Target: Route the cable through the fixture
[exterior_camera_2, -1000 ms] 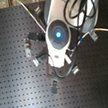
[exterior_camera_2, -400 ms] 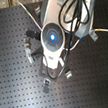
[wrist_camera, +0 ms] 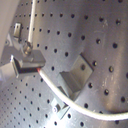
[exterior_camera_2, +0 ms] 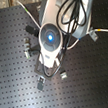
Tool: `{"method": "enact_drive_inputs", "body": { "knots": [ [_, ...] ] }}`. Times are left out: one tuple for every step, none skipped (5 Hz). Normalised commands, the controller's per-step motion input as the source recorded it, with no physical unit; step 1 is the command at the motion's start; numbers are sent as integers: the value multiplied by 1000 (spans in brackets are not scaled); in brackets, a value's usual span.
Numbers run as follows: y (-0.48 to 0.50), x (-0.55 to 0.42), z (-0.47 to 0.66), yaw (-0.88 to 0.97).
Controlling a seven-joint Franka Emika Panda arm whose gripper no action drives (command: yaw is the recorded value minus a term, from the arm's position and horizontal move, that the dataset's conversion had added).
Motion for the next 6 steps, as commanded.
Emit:
{"method": "enact_drive_inputs", "body": {
  "knots": [
    [188, 50, 359, 183],
    [138, 90, 291, 251],
    [117, 87, 291, 254],
    [59, 50, 323, 243],
    [-76, -68, 306, 0],
    [-102, -97, 130, -57]
  ]
}}
